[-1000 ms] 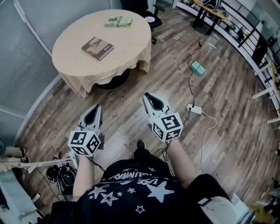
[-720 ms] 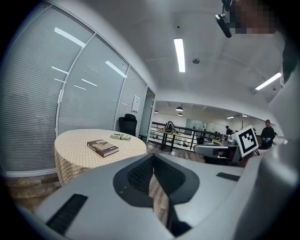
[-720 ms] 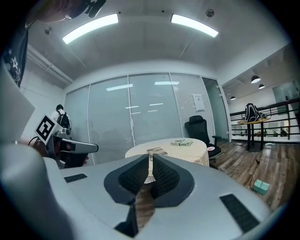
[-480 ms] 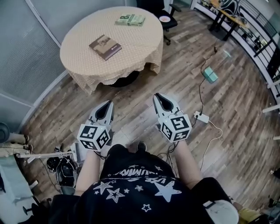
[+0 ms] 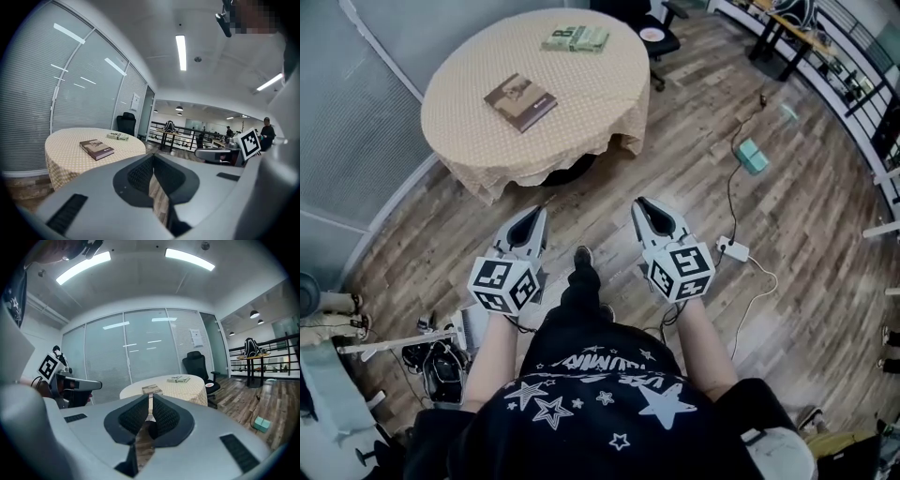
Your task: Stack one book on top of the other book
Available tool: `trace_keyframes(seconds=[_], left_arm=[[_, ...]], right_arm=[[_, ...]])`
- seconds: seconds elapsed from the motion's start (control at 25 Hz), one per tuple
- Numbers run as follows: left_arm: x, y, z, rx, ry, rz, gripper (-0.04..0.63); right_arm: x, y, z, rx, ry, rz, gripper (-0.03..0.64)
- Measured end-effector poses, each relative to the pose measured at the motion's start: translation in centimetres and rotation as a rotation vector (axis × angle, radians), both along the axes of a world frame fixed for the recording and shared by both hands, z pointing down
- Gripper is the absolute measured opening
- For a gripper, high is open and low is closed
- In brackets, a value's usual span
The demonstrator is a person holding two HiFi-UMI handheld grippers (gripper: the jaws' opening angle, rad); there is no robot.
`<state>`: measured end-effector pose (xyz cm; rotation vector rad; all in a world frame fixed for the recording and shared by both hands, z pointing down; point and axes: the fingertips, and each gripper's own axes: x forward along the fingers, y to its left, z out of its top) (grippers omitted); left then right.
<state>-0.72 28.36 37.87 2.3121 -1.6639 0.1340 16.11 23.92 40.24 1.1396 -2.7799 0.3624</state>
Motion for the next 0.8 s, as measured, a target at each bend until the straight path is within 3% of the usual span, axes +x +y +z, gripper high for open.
trace_keyframes(seconds=[0.8], left_arm=[[-4.2, -21.3, 1.2, -0.016, 0.056, 0.097, 0.009]], right_arm=[[-4.3, -19.8, -1.4, 0.008, 0.039, 0.09, 0.04]])
